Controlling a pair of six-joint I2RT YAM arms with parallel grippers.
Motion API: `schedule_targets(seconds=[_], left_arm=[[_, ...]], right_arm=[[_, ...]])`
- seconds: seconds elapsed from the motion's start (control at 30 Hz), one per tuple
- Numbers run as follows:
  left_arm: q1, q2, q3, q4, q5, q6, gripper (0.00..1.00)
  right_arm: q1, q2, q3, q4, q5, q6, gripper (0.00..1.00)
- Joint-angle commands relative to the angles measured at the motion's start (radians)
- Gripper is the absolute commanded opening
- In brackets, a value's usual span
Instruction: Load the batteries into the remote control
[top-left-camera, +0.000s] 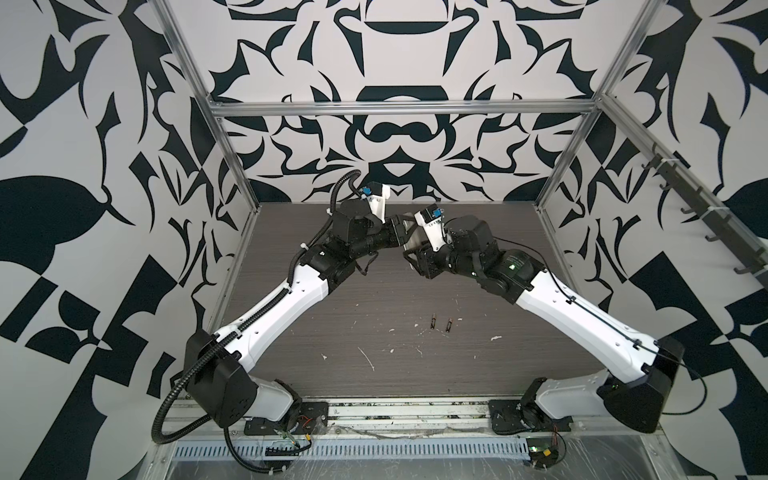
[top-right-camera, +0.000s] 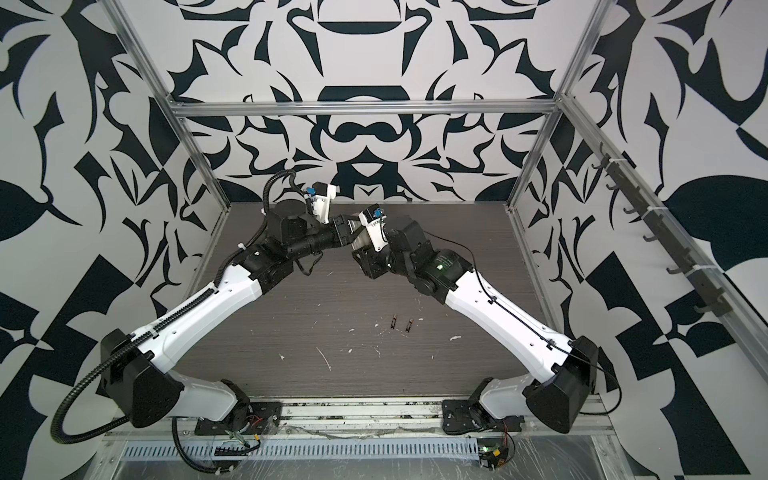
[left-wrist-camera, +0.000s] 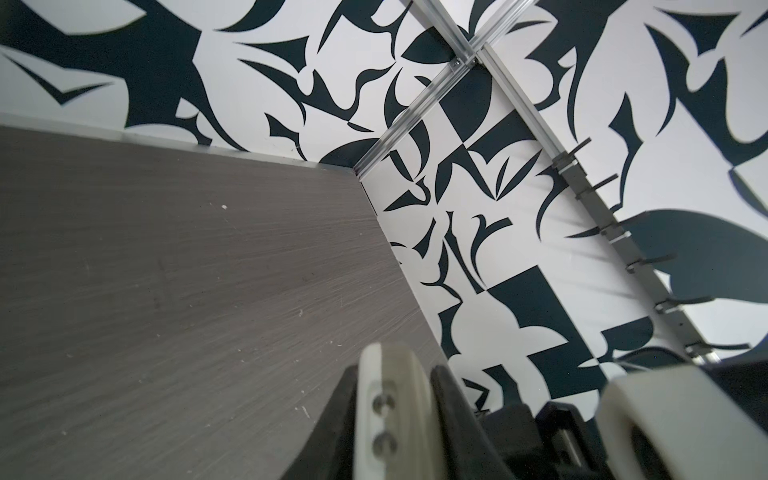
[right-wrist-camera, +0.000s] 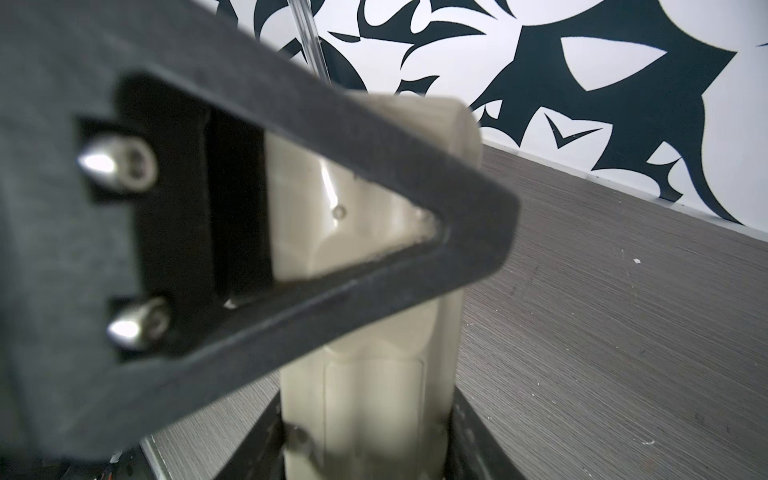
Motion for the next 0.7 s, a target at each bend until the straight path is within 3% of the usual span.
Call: schedule_targets(seconds=[0.0, 0.2, 0.3, 0.47, 0.53, 0.6, 0.67], left_arm=[[0.005, -0.001, 0.011, 0.012, -0.017, 0.001, 0.23], [0.005, -0.018, 0.002, -0.008, -0.014, 0.015, 0.1], [0.005, -0.029, -0.003, -0.011, -0.015, 0.023, 0.06], [0.017, -0.055, -0.014, -0.015, -0.014, 0.035, 0.03], [0.035, -0.061, -0.011, -0.043, -0.004, 0.03, 0.02], [0.065, -0.057, 0.011, -0.1, 0.023, 0.022, 0.01], [0.094, -0.06, 0.032, -0.17, 0.048, 0.021, 0.0]], right_arm=[[0.006, -0.019, 0.01, 0.062, 0.0, 0.002, 0.0], [0.006, -0.018, 0.014, 0.064, -0.027, -0.002, 0.03], [0.007, -0.02, 0.015, 0.071, -0.075, -0.008, 0.29], [0.009, -0.05, 0.004, 0.072, -0.146, -0.046, 0.6], [0.008, -0.068, 0.006, 0.055, -0.206, -0.107, 0.86], [0.008, -0.089, 0.017, 0.016, -0.206, -0.141, 0.96], [0.009, -0.117, 0.014, -0.02, -0.2, -0.179, 0.99]])
